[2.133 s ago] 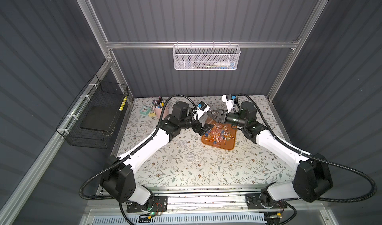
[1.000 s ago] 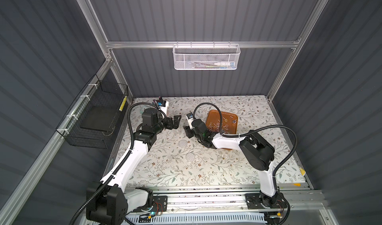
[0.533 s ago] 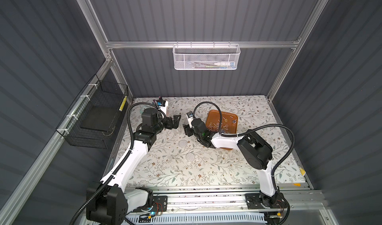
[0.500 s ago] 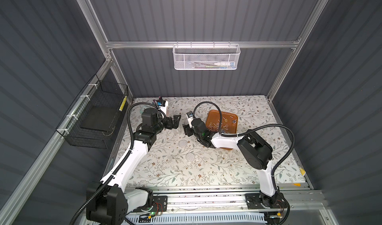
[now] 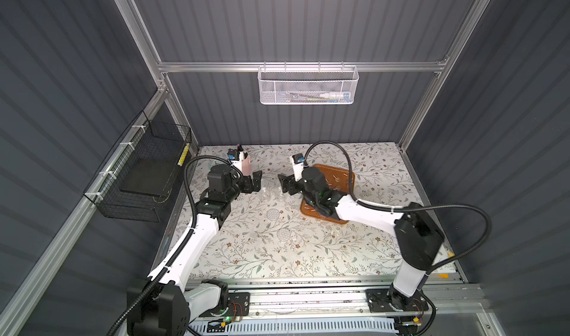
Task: Pour the candies out of the jar
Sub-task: Place the jar at the center of the board, then reset both arms
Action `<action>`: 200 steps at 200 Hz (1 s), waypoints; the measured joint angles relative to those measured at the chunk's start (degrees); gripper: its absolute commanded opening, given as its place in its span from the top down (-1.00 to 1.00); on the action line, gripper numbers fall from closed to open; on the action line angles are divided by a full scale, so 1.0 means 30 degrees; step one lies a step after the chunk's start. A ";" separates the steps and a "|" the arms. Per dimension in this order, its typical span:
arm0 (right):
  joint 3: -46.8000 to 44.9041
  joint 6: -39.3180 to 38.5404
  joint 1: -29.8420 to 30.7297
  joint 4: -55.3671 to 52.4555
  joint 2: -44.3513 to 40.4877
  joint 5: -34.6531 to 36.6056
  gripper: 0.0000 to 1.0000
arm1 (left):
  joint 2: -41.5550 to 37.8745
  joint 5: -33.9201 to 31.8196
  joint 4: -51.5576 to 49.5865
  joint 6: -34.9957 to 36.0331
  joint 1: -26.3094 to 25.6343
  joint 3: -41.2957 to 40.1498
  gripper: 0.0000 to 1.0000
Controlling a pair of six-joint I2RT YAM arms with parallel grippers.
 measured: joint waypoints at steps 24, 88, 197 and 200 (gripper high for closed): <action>-0.1239 0.0335 -0.1916 -0.1770 -0.3213 -0.0495 -0.97 | 0.0000 -0.2594 -0.0051 -0.0160 0.0036 -0.0750 -1.00; -0.7213 -0.0459 -1.1664 -0.5756 -0.8801 -0.0284 -0.98 | -0.0175 -0.9253 0.1894 -0.0845 0.0036 -0.6011 -0.99; -1.3988 -0.2266 -1.5941 0.4342 -0.5406 -0.2310 -0.98 | 0.7322 -1.1460 1.5132 0.4583 0.0036 -1.0171 -0.99; -1.4039 -0.2288 -1.5941 0.4619 -0.5406 -0.2346 -0.98 | 0.7388 -1.1460 1.5278 0.4685 0.0036 -1.0178 -0.99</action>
